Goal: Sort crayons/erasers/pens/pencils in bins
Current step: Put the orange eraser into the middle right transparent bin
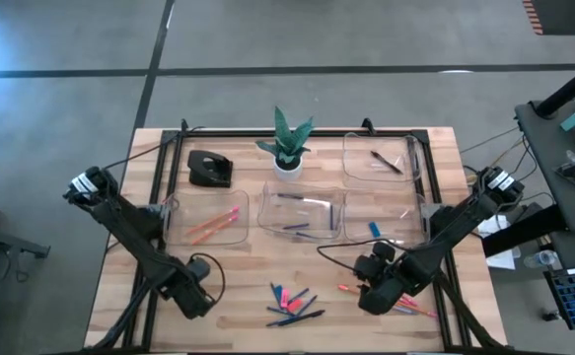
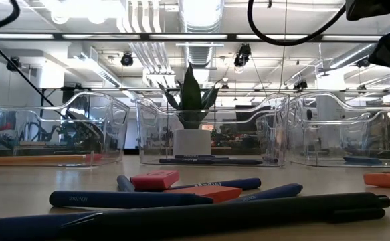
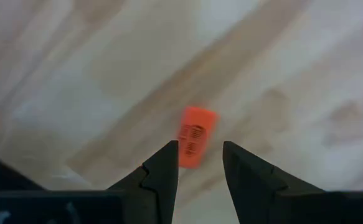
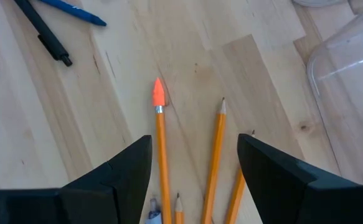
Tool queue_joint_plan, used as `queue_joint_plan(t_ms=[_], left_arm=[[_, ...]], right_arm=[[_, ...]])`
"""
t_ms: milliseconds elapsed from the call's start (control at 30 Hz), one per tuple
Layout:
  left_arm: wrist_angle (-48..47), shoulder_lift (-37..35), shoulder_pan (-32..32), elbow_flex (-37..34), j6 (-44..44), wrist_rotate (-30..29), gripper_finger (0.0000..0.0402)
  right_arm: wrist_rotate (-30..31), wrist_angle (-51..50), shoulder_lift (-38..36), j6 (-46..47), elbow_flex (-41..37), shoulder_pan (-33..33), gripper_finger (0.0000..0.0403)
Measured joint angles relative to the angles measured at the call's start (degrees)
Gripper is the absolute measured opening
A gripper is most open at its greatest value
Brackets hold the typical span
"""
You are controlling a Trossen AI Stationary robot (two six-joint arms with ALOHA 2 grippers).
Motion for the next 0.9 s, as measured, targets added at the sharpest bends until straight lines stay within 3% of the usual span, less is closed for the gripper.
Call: queue_joint_plan(t_ms=[900], left_arm=[[6.4,0.0,-0.1,-3.9,0.2,-0.7,0.0112]], right_arm=[[0.0,0.2,0.0,0.0,0.0,0.0,0.0226]])
